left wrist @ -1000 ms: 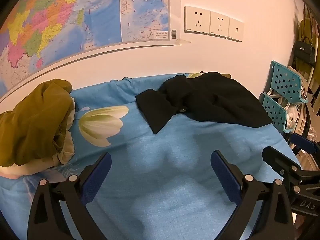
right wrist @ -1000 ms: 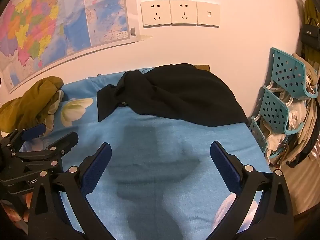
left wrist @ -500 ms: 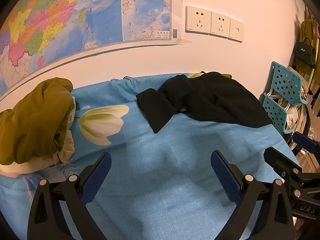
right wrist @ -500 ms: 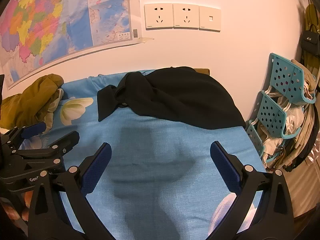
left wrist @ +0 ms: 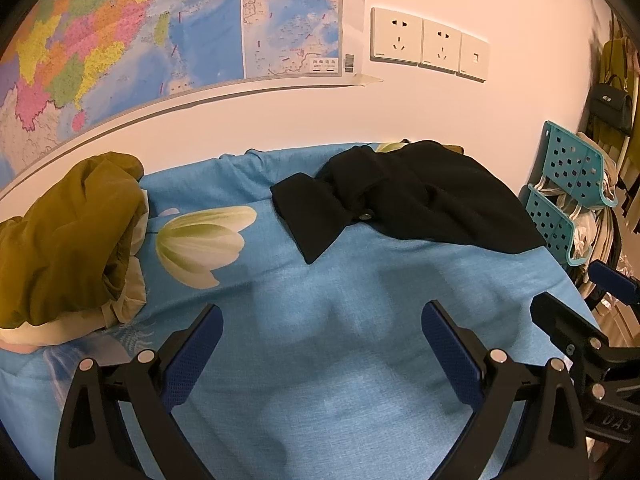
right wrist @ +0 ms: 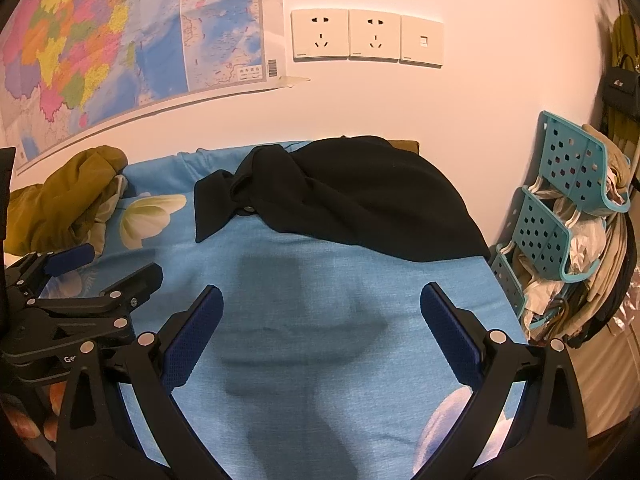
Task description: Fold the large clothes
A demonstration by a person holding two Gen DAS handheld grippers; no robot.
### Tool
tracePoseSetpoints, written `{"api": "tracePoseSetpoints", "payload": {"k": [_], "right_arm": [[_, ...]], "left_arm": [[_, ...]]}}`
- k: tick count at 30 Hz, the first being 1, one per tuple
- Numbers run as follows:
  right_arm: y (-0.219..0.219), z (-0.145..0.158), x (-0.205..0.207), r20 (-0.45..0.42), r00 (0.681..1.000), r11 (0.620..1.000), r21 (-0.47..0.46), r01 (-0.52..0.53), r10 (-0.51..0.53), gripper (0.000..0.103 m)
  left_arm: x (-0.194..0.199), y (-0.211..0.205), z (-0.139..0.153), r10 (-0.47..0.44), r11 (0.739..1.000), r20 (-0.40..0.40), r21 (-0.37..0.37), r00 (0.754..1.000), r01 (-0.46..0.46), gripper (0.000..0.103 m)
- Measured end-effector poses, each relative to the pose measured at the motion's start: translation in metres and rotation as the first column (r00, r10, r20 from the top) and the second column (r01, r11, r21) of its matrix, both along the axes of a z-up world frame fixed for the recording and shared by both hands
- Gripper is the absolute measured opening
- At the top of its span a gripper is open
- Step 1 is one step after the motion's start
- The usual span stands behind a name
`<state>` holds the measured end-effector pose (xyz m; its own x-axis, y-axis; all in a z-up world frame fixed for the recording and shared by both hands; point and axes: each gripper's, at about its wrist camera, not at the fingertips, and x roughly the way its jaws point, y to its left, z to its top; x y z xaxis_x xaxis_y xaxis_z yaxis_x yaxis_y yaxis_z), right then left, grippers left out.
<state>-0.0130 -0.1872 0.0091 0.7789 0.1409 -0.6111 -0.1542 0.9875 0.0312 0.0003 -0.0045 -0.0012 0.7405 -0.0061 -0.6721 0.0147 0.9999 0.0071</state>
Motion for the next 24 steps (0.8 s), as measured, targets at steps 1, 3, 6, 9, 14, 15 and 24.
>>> {"api": "tracePoseSetpoints", "payload": {"k": [1, 3, 6, 9, 14, 15, 24], "right_arm": [[0.000, 0.000, 0.000, -0.002, 1.000, 1.000, -0.002, -0.001, 0.001, 0.097], [0.000, 0.000, 0.000, 0.000, 1.000, 1.000, -0.004, -0.001, 0.001, 0.097], [-0.001, 0.000, 0.001, -0.001, 1.000, 1.000, -0.006, -0.004, 0.004, 0.097], [-0.002, 0.000, 0.004, -0.004, 1.000, 1.000, -0.010, -0.007, 0.007, 0.097], [-0.003, 0.000, 0.007, -0.006, 1.000, 1.000, -0.010, -0.012, 0.012, 0.097], [-0.002, 0.000, 0.007, -0.007, 1.000, 1.000, -0.012, -0.016, 0.016, 0.097], [-0.002, -0.001, 0.017, -0.005, 0.999, 0.999, -0.010, -0.046, 0.046, 0.097]], "left_arm": [[0.000, -0.001, -0.001, -0.001, 1.000, -0.002, -0.001, 1.000, 0.001, 0.096], [0.001, -0.001, -0.001, 0.000, 1.000, -0.005, 0.000, 1.000, 0.000, 0.096], [0.003, -0.001, -0.003, 0.002, 1.000, -0.011, 0.001, 1.000, -0.002, 0.096], [0.004, -0.001, -0.005, 0.002, 1.000, -0.015, 0.001, 1.000, -0.002, 0.096], [0.009, 0.001, -0.010, 0.006, 1.000, -0.031, -0.006, 1.000, -0.006, 0.096], [0.010, 0.001, -0.010, 0.004, 1.000, -0.032, -0.012, 0.999, -0.004, 0.096], [0.023, 0.002, -0.013, 0.008, 1.000, -0.045, -0.007, 0.999, -0.008, 0.096]]}}
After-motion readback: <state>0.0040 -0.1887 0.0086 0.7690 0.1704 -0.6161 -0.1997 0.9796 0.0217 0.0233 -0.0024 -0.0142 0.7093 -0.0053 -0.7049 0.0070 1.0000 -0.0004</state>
